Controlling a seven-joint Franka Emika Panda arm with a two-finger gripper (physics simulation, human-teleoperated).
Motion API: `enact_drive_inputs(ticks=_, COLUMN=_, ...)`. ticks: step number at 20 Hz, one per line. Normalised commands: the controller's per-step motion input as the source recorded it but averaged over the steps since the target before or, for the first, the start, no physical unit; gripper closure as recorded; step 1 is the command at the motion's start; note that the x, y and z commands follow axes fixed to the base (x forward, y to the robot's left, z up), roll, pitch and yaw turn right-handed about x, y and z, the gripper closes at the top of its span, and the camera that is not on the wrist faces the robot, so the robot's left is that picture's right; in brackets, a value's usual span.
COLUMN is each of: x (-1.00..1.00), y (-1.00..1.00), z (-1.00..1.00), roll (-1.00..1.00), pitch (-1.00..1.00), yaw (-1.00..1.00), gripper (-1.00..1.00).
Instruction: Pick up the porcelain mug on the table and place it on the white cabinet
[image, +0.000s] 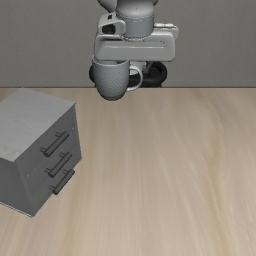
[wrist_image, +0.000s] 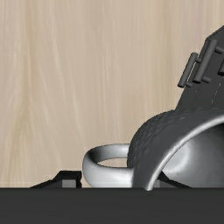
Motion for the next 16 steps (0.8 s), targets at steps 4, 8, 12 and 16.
enact_drive_inputs(ticks=4, x=0.0, y=0.0, z=1.0, roll=0.0, pitch=0.0, yaw=0.0, gripper=1.0)
enact_drive_inputs(ticks=8, x=0.0, y=-1.0, z=0.0, roll=0.0, pitch=0.0, yaw=0.0, gripper=1.0)
enact_drive_inputs(ticks=12, x=0.0, y=-1.0, z=0.0, roll=0.0, pitch=0.0, yaw=0.0, gripper=1.0)
enact_drive_inputs(ticks=16, x=0.0, y=-1.0, z=0.0, roll=0.0, pitch=0.0, yaw=0.0, gripper=1.0)
